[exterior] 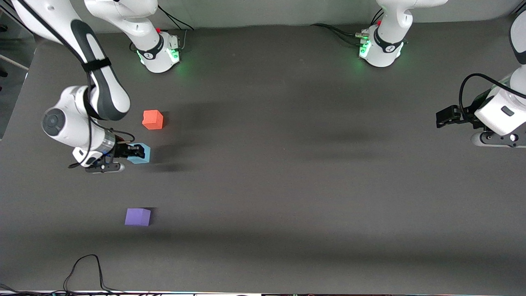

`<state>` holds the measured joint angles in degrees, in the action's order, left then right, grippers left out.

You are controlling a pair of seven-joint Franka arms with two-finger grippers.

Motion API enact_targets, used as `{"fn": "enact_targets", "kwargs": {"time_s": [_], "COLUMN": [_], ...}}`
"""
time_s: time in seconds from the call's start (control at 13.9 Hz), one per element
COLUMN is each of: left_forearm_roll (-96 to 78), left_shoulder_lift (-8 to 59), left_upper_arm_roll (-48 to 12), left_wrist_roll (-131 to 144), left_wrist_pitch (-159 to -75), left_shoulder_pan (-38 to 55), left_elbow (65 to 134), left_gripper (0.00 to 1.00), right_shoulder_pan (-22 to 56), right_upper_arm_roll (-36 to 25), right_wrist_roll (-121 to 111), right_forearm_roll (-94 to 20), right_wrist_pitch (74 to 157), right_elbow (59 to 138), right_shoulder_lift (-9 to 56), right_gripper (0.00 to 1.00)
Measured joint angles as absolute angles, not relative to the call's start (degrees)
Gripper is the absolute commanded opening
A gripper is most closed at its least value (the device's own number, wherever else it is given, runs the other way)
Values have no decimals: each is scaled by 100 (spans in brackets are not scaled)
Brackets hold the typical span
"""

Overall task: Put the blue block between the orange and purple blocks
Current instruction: 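Set down the blue block, open the right gripper and raise it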

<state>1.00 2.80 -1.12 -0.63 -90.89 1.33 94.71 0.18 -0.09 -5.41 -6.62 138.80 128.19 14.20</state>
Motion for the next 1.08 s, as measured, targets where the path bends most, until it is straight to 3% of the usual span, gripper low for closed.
{"fn": "enact_targets", "kwargs": {"time_s": [0.29, 0.43, 0.5, 0.57, 0.93, 1.08], "left_forearm_roll": [100, 100, 100, 100, 99, 99], "left_shoulder_lift": [284, 285, 285, 286, 287, 288], "left_upper_arm_roll": [-112, -112, -112, -112, -112, -112], "left_wrist_roll": [-63, -63, -63, -63, -63, -63], "left_wrist_pitch": [-9091, -9091, -9091, -9091, -9093, -9093], "left_shoulder_pan": [133, 133, 133, 133, 133, 133], "left_elbow": [9471, 9471, 9471, 9471, 9471, 9471], "left_gripper": [100, 100, 100, 100, 100, 100], "right_shoulder_pan": [18, 18, 18, 18, 19, 21], "right_upper_arm_roll": [-9, -9, -10, -9, -3, 8], "right_wrist_roll": [-541, -541, -541, -541, -541, -541], "right_forearm_roll": [-662, -662, -662, -662, -663, -662], "right_wrist_pitch": [14363, 14454, 14498, 14508, 14471, 13966], "right_elbow": [12812, 12807, 12802, 12795, 12644, 12482], "right_shoulder_lift": [1861, 1940, 1964, 1977, 1921, 1594], "right_gripper": [53, 72, 92, 100, 100, 100]}}
